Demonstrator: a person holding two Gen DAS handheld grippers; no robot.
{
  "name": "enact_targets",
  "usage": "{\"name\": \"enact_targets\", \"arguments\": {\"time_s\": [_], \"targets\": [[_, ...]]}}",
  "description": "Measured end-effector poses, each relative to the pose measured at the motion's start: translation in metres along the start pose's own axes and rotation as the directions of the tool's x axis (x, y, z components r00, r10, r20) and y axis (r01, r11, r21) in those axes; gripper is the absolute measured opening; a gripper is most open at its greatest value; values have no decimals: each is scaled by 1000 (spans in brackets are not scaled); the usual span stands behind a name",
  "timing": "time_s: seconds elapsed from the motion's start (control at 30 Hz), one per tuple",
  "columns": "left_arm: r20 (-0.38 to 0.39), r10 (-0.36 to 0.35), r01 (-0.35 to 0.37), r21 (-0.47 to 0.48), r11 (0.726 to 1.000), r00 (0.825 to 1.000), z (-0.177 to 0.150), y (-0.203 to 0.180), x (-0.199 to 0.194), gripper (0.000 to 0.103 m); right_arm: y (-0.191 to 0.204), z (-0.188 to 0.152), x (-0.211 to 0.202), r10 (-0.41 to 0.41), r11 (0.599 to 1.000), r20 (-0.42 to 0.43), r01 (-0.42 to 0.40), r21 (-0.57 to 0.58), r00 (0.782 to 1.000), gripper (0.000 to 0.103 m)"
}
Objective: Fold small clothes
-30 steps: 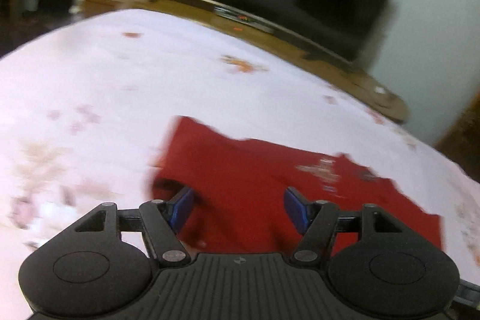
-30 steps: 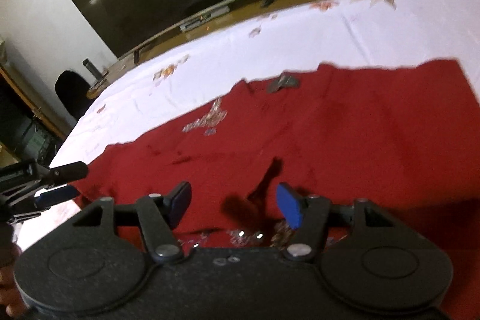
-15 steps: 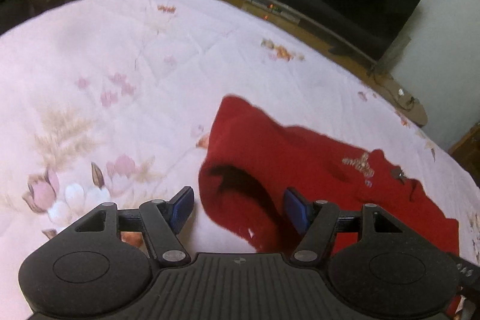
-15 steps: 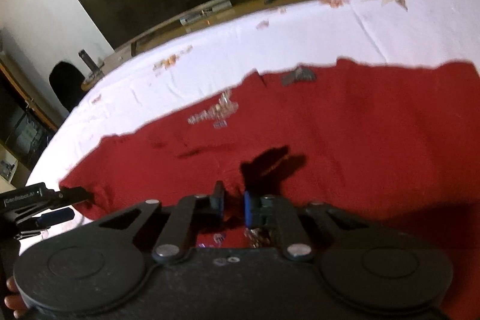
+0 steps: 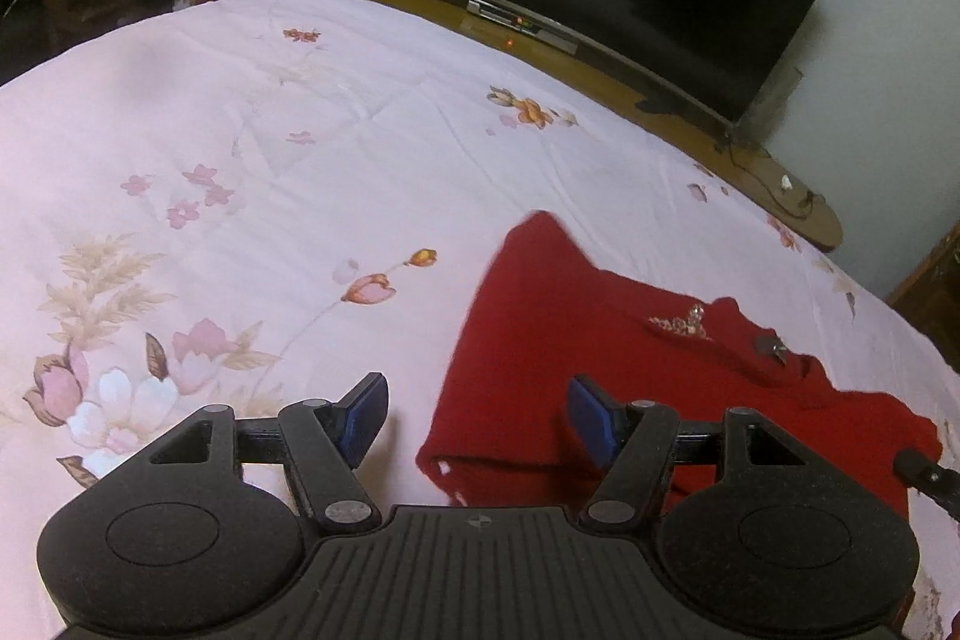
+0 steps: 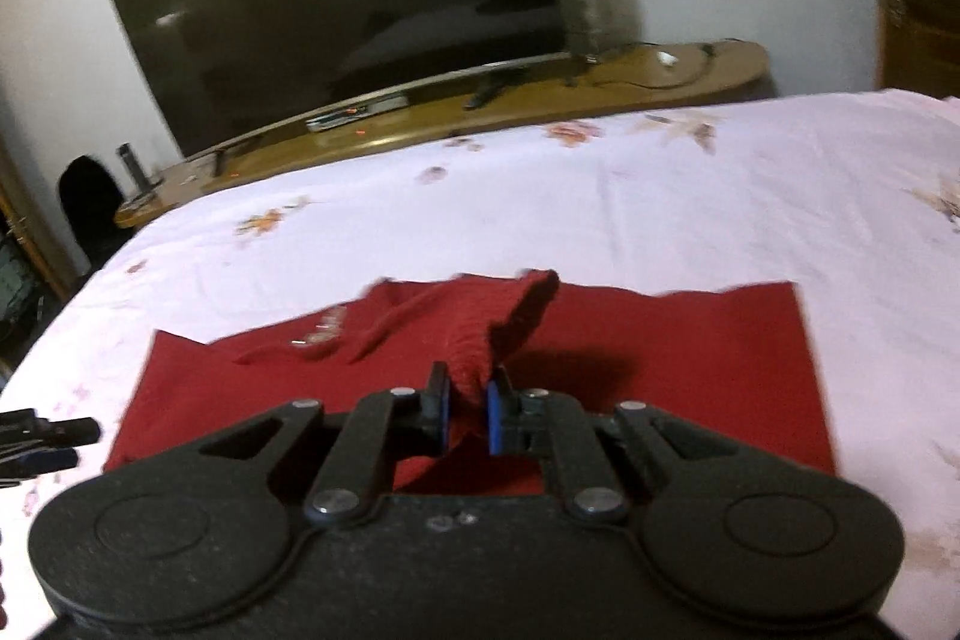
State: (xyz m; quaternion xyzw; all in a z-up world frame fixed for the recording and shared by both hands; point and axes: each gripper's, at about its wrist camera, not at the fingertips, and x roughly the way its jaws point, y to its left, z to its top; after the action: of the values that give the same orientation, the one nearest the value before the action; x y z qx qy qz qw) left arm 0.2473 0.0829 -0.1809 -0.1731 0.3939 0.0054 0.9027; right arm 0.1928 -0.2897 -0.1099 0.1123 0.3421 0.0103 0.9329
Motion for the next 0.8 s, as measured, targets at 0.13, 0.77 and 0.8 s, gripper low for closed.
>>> {"name": "enact_targets", "arguments": {"time_s": [0.13,0.77,0.8], "targets": [[-5,-6,6,6,1000,1000,-2,-11,1,65,-26,-3,0,-45,999,-11,45,21,999,12],[-28,-97,99,93,991,995,0,-68,21,65,-67,-16,1,-169,983,-12,170,69,985,31],[-37,-96,99,99,990,995,0,-70,24,65,-63,-14,-1,-152,986,2,151,66,988,31]]}}
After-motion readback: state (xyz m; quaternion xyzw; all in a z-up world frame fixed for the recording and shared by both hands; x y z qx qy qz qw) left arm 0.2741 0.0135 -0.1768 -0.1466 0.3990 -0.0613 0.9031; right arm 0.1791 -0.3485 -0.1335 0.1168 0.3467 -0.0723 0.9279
